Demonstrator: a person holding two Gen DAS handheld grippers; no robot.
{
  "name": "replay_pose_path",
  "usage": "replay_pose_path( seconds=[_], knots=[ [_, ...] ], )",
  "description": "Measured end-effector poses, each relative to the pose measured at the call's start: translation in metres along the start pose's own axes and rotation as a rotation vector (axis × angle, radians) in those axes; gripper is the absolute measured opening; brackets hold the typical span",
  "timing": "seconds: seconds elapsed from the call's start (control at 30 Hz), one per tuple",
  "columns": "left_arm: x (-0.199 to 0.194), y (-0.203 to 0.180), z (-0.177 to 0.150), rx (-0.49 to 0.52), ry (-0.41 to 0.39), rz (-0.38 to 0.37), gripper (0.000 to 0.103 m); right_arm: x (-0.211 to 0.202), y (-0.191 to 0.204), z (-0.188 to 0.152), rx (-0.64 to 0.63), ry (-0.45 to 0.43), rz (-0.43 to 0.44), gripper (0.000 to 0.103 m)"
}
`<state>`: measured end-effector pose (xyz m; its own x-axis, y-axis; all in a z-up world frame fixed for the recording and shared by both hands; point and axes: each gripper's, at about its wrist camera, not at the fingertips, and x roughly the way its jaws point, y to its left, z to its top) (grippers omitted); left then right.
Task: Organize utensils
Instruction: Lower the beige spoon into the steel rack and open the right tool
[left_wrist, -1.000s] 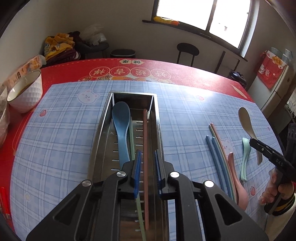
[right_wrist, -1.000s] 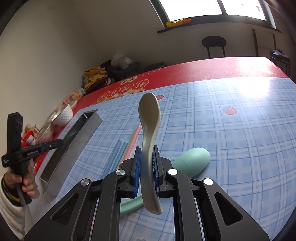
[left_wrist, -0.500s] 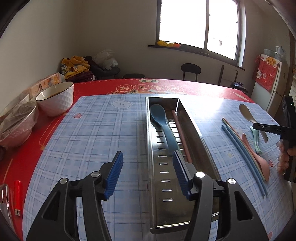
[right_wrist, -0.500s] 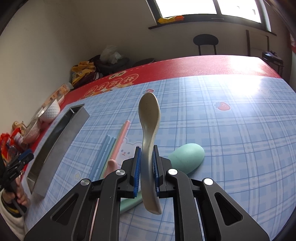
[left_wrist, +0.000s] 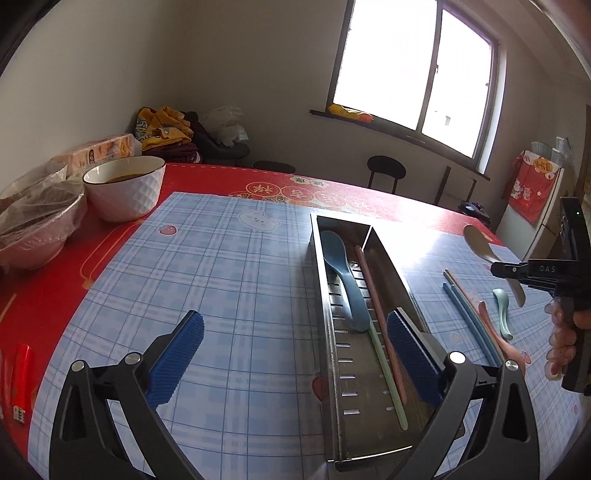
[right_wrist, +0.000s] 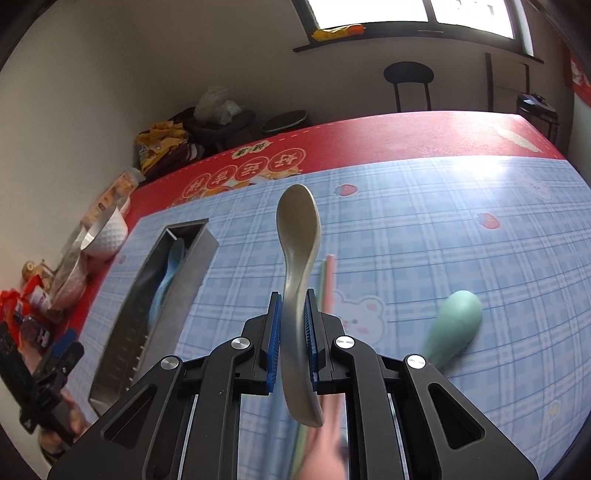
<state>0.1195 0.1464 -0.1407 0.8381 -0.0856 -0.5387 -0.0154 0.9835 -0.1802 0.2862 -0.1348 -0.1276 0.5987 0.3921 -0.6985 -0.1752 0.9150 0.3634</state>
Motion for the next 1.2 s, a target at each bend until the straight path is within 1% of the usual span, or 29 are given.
replay_pose_path(
  seconds=[0.1, 0.2, 0.27, 0.43, 0.7, 0.93, 1.03, 1.1, 1.13, 1.17, 1.2],
  knots=[
    [-0.010, 0.009, 0.002, -0.040, -0.047, 0.020, 0.097, 0.015, 0.039, 0.005, 0.013, 0.011, 0.053, 0.013],
    [-0.015, 0.014, 0.004, -0.057, -0.080, 0.088, 0.097, 0.034, 0.077, 0.009, 0.012, 0.042, 0.082, 0.013],
    [-0.015, 0.017, 0.005, -0.072, -0.079, 0.109, 0.097, 0.049, 0.101, 0.010, 0.008, 0.073, 0.092, 0.013],
    [-0.011, 0.019, 0.005, -0.079, -0.057, 0.126, 0.097, 0.079, 0.140, 0.008, -0.012, 0.130, 0.065, 0.013],
    [-0.009, 0.025, 0.004, -0.099, -0.046, 0.126, 0.097, 0.110, 0.149, 0.001, 0.059, 0.187, 0.018, 0.013],
    [-0.008, 0.025, 0.004, -0.098, -0.045, 0.123, 0.097, 0.124, 0.150, 0.003, 0.105, 0.203, 0.012, 0.013],
    [-0.007, 0.025, 0.004, -0.100, -0.044, 0.121, 0.097, 0.127, 0.150, 0.004, 0.120, 0.214, 0.031, 0.014],
    [-0.007, 0.026, 0.004, -0.103, -0.044, 0.119, 0.097, 0.124, 0.150, 0.004, 0.117, 0.205, 0.034, 0.015],
    [-0.007, 0.026, 0.004, -0.105, -0.045, 0.117, 0.097, 0.120, 0.149, 0.005, 0.108, 0.193, 0.040, 0.016],
    [-0.007, 0.026, 0.004, -0.106, -0.046, 0.115, 0.097, 0.115, 0.148, 0.006, 0.093, 0.179, 0.041, 0.021],
    [-0.008, 0.026, 0.004, -0.106, -0.047, 0.113, 0.097, 0.110, 0.148, 0.007, 0.070, 0.161, 0.042, 0.028]
  ],
)
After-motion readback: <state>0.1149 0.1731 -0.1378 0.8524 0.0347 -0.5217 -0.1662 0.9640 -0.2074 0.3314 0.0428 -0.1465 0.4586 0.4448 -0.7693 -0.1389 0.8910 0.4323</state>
